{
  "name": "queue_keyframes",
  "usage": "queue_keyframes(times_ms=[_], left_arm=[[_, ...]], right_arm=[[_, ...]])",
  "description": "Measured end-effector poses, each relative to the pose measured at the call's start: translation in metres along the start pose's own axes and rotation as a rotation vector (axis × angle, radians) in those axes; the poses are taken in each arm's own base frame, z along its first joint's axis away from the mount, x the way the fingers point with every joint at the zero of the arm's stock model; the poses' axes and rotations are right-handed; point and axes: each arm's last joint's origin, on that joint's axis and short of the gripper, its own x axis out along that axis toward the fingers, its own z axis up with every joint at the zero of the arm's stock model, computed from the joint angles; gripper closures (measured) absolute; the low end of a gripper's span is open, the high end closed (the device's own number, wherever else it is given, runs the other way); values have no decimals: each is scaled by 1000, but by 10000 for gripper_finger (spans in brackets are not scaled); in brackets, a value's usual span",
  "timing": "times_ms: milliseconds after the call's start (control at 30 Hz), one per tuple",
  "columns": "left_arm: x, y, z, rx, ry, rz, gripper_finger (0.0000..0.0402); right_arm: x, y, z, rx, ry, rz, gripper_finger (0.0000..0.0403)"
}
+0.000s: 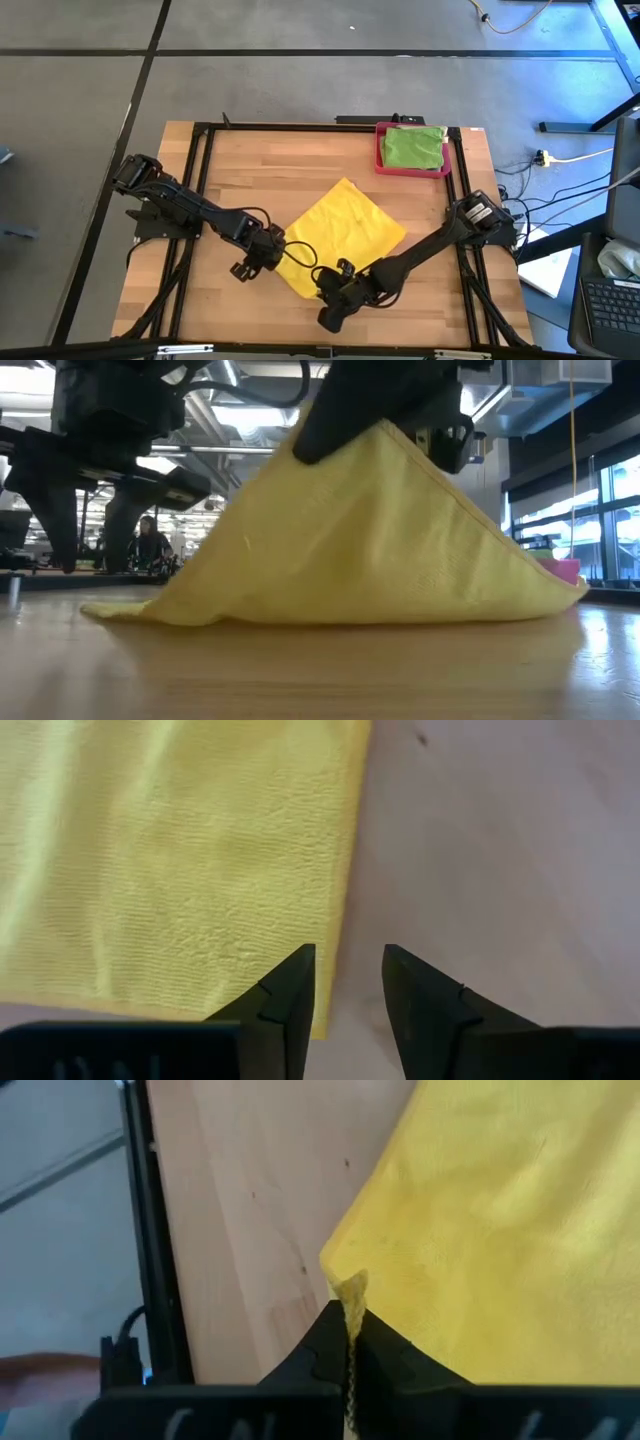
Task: Fold microfiber towels
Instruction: Fold the yellow towel
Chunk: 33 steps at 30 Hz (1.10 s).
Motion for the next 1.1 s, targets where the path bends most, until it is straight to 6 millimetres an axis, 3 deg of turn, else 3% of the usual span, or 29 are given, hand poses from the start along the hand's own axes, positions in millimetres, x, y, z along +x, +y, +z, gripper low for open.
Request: queue_keyframes(times_ms=[267, 600, 1100], left_arm=[[1, 0, -2, -1, 10, -3, 290], [15, -3, -25, -5, 104, 23, 289], [15, -1, -17, -1, 28, 46, 289]], right_arm=[[-12, 3, 7, 58, -53, -1, 398], [-21, 3, 11, 106, -104, -16, 398], [-32, 2, 17, 144, -149, -42, 398]])
